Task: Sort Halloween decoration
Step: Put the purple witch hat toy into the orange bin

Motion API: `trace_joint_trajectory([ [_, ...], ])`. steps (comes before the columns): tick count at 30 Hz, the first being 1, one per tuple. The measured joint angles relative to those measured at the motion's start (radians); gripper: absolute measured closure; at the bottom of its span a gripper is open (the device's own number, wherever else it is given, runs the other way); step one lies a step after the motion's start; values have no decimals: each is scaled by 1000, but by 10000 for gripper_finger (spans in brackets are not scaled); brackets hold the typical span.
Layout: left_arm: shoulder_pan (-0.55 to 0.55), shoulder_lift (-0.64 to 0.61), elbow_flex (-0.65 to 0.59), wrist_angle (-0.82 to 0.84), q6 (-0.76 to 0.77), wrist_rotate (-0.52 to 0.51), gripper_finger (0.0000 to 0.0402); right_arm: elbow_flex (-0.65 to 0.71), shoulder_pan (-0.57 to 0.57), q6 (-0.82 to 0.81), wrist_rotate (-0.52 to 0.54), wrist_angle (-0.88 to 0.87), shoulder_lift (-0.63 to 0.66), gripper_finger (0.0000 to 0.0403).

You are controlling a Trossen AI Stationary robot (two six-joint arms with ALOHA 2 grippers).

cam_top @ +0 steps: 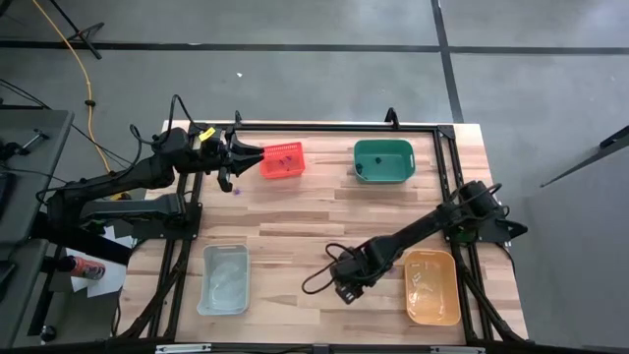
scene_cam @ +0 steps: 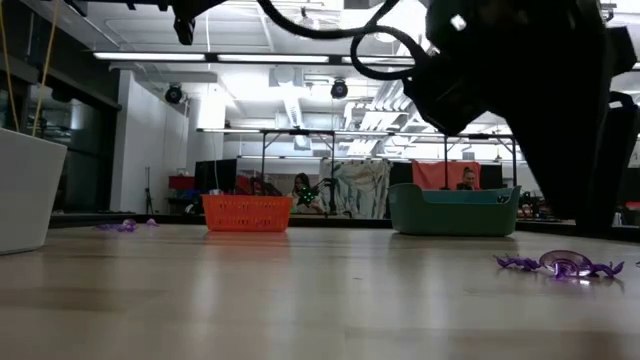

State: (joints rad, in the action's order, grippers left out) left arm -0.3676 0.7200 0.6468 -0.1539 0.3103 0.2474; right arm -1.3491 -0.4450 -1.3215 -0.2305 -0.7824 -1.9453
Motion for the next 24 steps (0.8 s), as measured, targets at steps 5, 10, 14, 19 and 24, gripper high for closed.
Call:
trace_joint_trajectory([
  [5,0,0,0,0,0,0,307,2,0,-7,49,-64,0,198],
  [10,0,0,0,0,2,0,307,2,0,40,61,-70,0,230],
  [14,0,0,0,0,2,0,307,2,0,65,82,-83,0,261],
  [19,0,0,0,0,3,1,307,2,0,99,100,-96,0,284],
  [24,0,0,0,0,3,1,307,3,0,107,120,-92,0,290],
])
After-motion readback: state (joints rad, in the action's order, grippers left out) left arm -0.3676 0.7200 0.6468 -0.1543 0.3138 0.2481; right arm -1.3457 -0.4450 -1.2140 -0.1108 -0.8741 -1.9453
